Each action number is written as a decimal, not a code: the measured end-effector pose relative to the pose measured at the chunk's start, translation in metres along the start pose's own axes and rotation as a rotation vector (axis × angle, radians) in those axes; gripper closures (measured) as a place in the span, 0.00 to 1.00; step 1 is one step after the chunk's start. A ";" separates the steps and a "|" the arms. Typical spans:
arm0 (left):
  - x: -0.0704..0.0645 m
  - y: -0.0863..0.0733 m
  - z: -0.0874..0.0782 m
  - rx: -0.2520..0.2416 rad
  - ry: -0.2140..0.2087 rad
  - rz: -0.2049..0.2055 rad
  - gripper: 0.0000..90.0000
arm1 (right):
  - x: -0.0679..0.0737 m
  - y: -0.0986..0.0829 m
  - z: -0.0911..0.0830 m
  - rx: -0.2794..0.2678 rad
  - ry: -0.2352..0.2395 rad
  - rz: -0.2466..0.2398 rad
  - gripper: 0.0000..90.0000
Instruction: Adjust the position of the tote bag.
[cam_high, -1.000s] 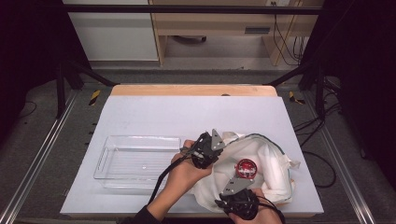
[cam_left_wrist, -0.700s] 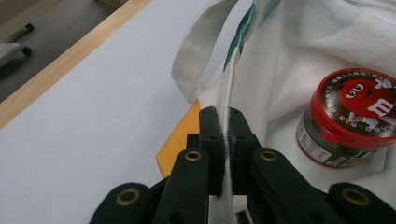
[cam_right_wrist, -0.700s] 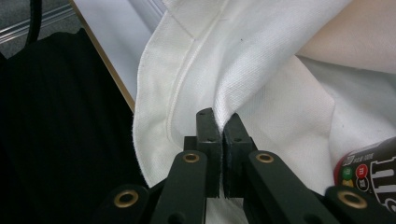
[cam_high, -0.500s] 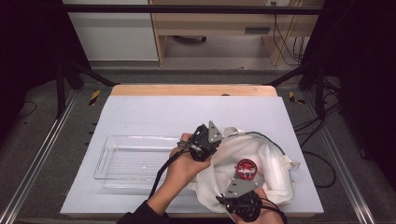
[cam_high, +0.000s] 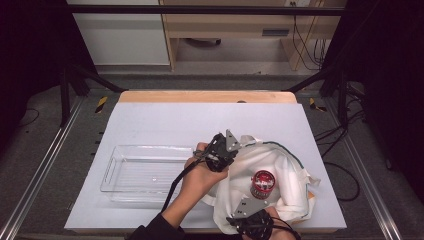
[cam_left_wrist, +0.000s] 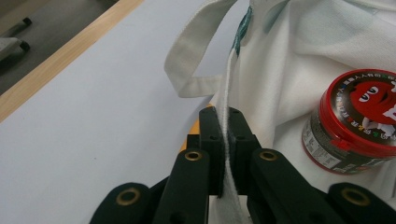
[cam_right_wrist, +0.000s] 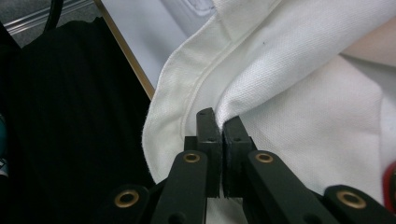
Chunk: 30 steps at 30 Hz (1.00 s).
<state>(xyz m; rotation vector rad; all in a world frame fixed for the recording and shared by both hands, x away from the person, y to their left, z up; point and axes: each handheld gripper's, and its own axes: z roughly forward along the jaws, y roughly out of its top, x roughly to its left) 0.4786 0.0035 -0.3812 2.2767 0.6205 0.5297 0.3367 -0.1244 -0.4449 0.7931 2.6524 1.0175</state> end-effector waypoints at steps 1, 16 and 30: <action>-0.001 0.000 0.002 0.007 -0.001 0.001 0.98 | -0.002 -0.002 0.003 -0.003 0.010 -0.001 0.98; -0.001 0.001 0.016 0.017 0.013 -0.012 0.98 | -0.003 -0.005 0.007 -0.001 0.016 -0.008 0.98; -0.001 0.002 0.024 0.017 0.008 -0.025 0.98 | -0.002 -0.005 0.010 0.008 0.012 -0.019 0.98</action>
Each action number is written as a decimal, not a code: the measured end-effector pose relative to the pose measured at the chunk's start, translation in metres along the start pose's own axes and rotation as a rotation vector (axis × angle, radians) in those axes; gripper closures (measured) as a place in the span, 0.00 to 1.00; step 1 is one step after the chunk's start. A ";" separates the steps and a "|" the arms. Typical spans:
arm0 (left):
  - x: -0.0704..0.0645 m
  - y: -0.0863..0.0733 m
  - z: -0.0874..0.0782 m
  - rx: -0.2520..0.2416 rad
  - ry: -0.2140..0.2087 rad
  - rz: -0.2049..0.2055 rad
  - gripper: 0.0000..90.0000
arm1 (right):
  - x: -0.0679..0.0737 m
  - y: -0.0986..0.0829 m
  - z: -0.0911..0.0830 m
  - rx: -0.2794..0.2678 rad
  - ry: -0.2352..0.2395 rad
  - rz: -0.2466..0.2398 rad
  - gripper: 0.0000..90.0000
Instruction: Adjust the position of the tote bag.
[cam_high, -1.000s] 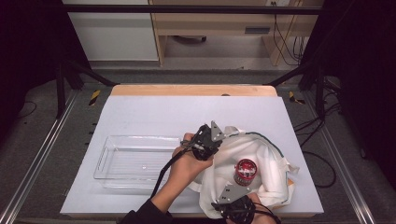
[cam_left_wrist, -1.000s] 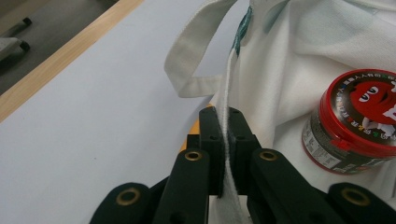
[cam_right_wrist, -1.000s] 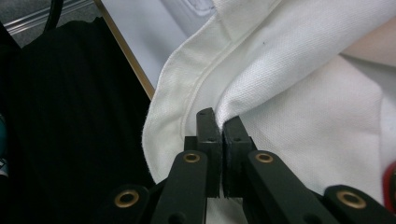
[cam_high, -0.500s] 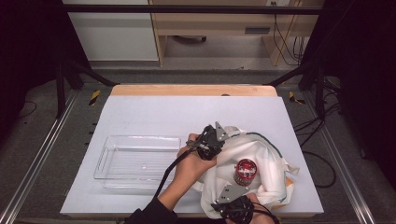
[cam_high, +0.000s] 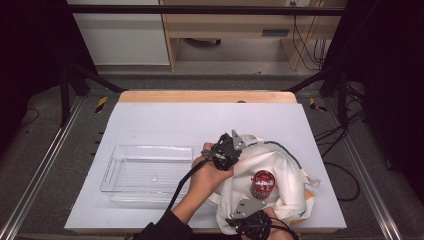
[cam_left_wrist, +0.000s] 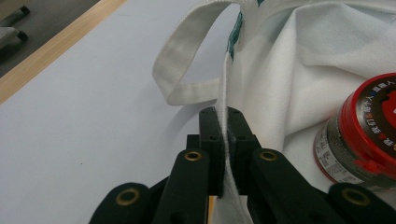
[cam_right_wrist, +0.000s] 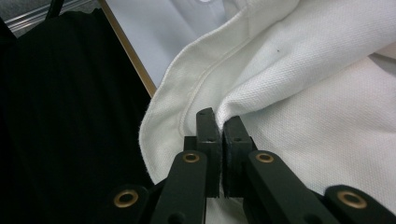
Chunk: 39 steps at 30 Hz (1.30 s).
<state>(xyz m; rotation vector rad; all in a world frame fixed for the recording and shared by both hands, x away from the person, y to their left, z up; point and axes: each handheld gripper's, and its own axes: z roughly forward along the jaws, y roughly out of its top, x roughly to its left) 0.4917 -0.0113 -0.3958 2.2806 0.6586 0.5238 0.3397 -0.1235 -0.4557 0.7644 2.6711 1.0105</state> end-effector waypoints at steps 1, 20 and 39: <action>0.000 0.000 0.001 -0.001 -0.002 -0.004 0.98 | 0.000 0.000 0.000 -0.001 0.001 -0.001 0.98; 0.002 0.002 0.013 0.028 0.010 -0.001 0.98 | 0.001 -0.002 0.008 0.025 -0.016 -0.034 0.98; -0.004 0.023 -0.009 -0.048 0.026 0.084 0.76 | -0.009 -0.002 -0.035 -0.080 -0.038 0.004 0.66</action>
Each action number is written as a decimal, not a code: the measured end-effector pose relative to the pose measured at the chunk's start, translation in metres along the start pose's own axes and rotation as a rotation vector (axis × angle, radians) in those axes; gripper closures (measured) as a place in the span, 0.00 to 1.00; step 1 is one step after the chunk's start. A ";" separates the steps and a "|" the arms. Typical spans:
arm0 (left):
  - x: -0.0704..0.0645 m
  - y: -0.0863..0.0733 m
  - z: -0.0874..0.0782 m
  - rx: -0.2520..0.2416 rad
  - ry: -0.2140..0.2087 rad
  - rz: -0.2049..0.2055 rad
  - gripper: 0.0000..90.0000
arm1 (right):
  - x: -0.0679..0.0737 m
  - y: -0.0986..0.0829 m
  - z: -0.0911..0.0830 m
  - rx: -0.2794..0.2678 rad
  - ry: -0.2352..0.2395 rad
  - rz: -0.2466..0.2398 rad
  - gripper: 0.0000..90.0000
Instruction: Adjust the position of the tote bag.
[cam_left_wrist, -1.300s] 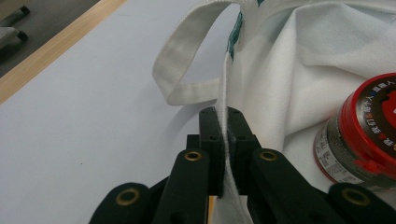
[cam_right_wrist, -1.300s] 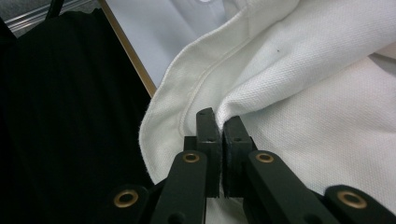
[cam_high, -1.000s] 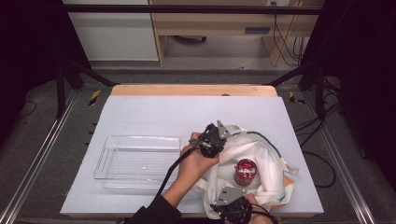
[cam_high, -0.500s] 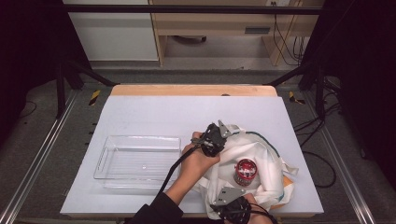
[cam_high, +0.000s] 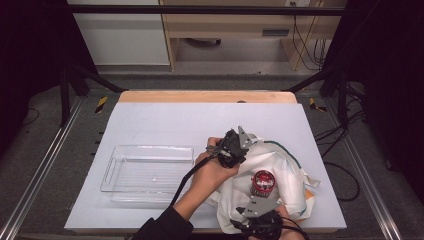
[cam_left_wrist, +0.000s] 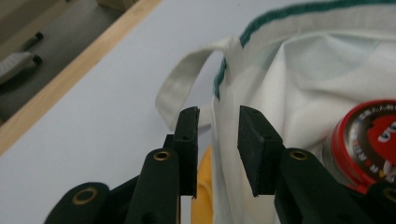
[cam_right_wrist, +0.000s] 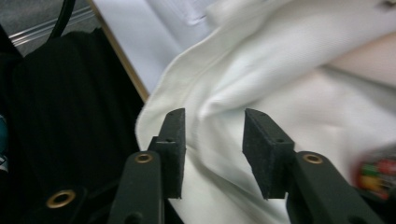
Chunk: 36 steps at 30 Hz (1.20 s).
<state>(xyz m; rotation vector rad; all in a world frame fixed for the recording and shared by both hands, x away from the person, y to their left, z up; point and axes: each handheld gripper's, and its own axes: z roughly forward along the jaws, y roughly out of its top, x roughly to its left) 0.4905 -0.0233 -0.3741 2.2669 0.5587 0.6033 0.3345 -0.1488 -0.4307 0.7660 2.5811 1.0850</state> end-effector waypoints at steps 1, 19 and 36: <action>0.000 0.001 0.002 -0.001 0.003 -0.003 0.74 | -0.003 -0.001 -0.005 -0.012 -0.005 0.003 0.66; 0.008 -0.006 0.035 0.100 0.004 -0.028 0.74 | -0.022 -0.020 0.003 0.074 -0.023 -0.038 0.52; 0.018 -0.004 0.040 0.099 0.007 -0.080 0.98 | -0.019 -0.024 -0.003 0.081 -0.011 -0.030 1.00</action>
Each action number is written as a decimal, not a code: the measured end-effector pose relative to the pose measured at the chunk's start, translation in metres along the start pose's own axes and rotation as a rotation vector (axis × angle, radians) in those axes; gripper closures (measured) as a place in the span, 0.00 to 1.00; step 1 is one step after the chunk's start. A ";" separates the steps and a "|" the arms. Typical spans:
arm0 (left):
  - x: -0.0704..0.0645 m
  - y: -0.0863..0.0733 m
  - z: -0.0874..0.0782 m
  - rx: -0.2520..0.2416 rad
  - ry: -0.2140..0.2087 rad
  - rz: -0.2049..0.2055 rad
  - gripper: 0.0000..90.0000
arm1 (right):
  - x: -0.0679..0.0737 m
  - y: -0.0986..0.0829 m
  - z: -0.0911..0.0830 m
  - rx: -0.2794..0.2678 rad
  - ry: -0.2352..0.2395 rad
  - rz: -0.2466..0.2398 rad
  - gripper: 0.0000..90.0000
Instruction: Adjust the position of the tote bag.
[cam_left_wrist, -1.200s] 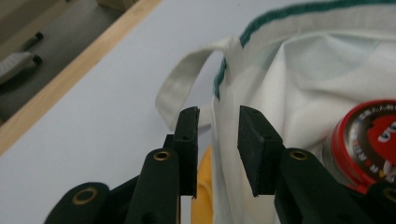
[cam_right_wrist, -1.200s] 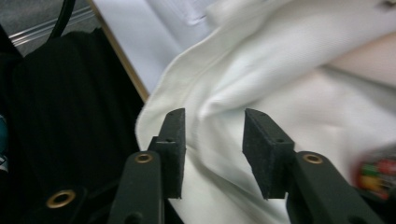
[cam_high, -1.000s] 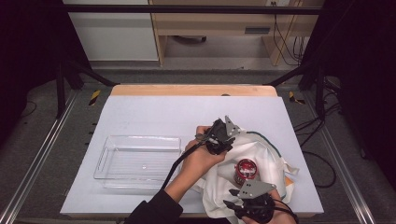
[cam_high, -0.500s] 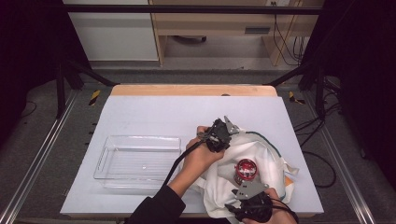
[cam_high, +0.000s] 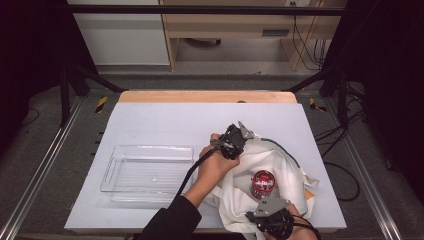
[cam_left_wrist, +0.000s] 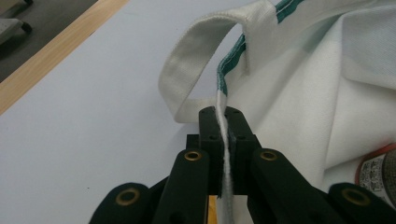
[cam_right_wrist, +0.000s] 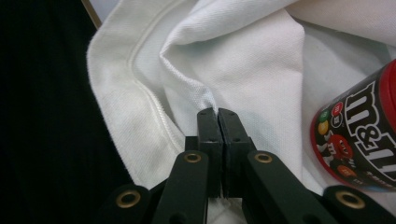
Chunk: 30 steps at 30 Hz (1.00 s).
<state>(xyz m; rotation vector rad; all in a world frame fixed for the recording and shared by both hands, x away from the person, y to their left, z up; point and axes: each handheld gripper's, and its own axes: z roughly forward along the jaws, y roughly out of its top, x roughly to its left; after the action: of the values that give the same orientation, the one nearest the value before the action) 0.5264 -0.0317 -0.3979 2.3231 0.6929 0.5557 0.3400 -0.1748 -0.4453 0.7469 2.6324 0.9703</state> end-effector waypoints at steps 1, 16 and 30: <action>0.001 0.000 0.000 -0.011 0.002 -0.004 0.98 | 0.001 -0.001 -0.002 -0.006 0.008 -0.001 1.00; 0.002 0.008 0.016 0.024 0.032 -0.003 0.98 | 0.005 -0.014 0.007 0.007 0.121 -0.001 1.00; 0.000 0.004 0.025 0.054 0.015 0.002 0.97 | 0.002 -0.015 0.006 -0.009 0.118 0.031 1.00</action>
<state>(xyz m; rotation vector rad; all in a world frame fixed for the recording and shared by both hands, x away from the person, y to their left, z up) 0.5417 -0.0456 -0.4126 2.3718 0.7211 0.5625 0.3352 -0.1801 -0.4596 0.7520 2.7224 1.0643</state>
